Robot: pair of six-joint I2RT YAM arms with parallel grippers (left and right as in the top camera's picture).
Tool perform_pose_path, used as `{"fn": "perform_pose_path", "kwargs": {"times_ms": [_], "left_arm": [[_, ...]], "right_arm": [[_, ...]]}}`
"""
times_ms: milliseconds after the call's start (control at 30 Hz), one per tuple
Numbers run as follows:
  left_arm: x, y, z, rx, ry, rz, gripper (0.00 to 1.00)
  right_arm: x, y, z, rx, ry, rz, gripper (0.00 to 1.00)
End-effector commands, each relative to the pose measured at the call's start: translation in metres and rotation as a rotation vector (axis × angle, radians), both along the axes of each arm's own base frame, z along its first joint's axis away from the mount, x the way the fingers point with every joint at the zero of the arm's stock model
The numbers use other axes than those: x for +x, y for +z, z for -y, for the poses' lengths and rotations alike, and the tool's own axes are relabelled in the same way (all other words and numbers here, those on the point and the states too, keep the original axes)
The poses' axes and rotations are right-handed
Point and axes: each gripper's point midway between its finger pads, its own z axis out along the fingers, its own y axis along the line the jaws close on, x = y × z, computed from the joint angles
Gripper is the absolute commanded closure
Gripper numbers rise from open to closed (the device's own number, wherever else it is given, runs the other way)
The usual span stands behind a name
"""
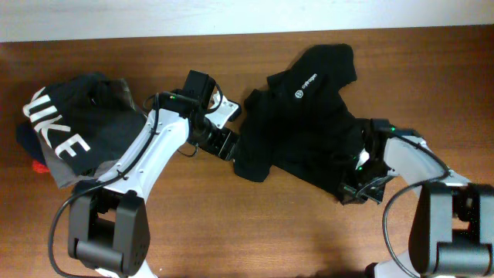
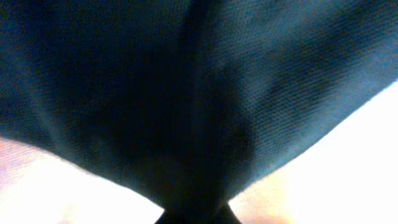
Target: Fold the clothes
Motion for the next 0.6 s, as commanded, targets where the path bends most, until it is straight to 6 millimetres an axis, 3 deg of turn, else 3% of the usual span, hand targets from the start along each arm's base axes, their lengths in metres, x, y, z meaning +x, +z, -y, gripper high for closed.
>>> {"fn": "perform_pose_path", "kwargs": {"times_ms": [0,233,367,433,567], "left_arm": [[0.0,-0.007,0.0,0.006,-0.015,-0.007,0.21],[-0.001,-0.007,0.0,0.006,-0.015,-0.008,0.21],[0.0,-0.006,0.0,0.005,-0.015,-0.007,0.21],[0.0,-0.007,0.0,0.006,-0.015,-0.008,0.21],[-0.001,-0.007,0.0,0.006,-0.015,-0.008,0.21]], "right_arm": [[0.029,0.036,0.035,-0.167,0.017,0.133,0.96],[0.06,0.092,0.093,-0.317,-0.111,0.287,0.96],[0.078,0.109,0.128,-0.373,-0.205,0.381,0.93],[0.084,0.109,0.134,-0.362,-0.232,0.404,0.6],[0.077,0.102,0.129,-0.322,-0.232,0.364,0.36]]}}
